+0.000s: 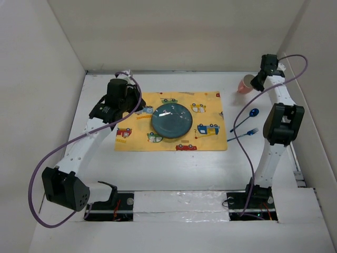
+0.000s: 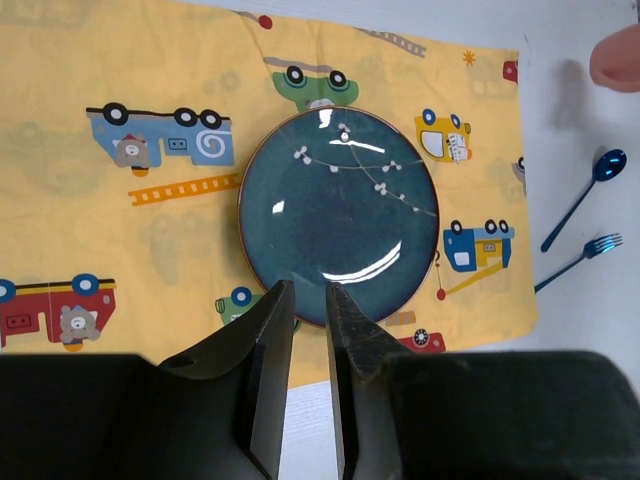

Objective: Set the dinner table for one person

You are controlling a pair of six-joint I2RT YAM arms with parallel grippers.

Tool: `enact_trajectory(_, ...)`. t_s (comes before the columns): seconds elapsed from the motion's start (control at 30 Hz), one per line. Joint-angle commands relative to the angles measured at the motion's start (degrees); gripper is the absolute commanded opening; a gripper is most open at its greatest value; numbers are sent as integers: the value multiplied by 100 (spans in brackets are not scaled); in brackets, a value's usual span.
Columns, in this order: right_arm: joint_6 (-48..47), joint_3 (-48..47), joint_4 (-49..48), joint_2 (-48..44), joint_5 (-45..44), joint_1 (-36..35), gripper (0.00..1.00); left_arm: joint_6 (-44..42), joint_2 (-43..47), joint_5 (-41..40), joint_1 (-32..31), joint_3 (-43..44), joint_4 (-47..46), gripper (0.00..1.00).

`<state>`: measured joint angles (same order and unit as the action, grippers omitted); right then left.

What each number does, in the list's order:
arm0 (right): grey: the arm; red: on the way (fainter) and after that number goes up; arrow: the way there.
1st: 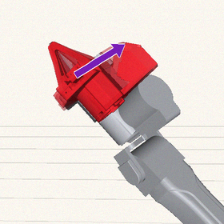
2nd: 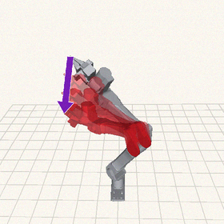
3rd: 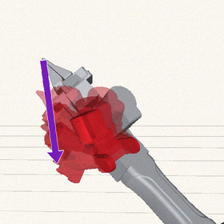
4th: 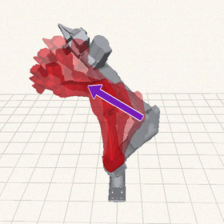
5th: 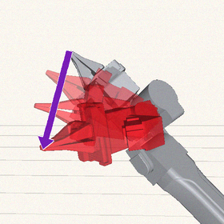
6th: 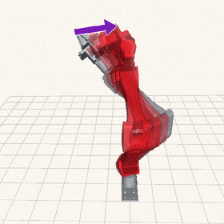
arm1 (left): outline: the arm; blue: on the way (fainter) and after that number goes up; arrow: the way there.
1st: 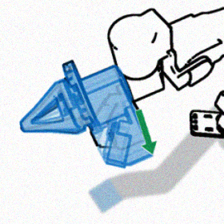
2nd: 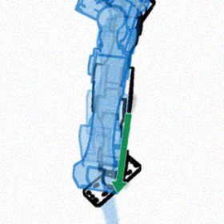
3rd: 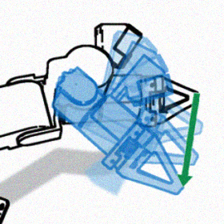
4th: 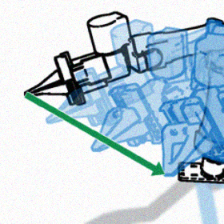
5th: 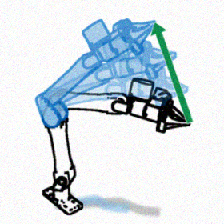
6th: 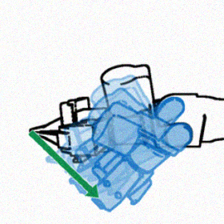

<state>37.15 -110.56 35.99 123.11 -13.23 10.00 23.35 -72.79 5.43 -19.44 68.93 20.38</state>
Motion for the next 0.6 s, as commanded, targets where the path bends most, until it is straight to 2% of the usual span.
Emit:
enact_trajectory(0.0, -392, -596, -508, -657, 136, -586, 0, -94, 64, 90, -16, 271, -157, 18)
enact_trajectory(0.17, -893, -993, -49, -306, 339, -1210, 0, -103, 116, 107, -16, 191, -192, 18)
enact_trajectory(0.3, -1051, -1644, 522, 274, 620, -1430, 0, -103, 160, 142, -16, 174, -184, 19)
enact_trajectory(0.43, -1183, -2240, 918, 599, 541, -1598, 0, -94, 204, 134, -16, 130, -175, 19)
enact_trajectory(0.57, -1183, -1908, 901, 547, 462, -1712, 0, -94, 257, 116, -16, 86, -166, 19)
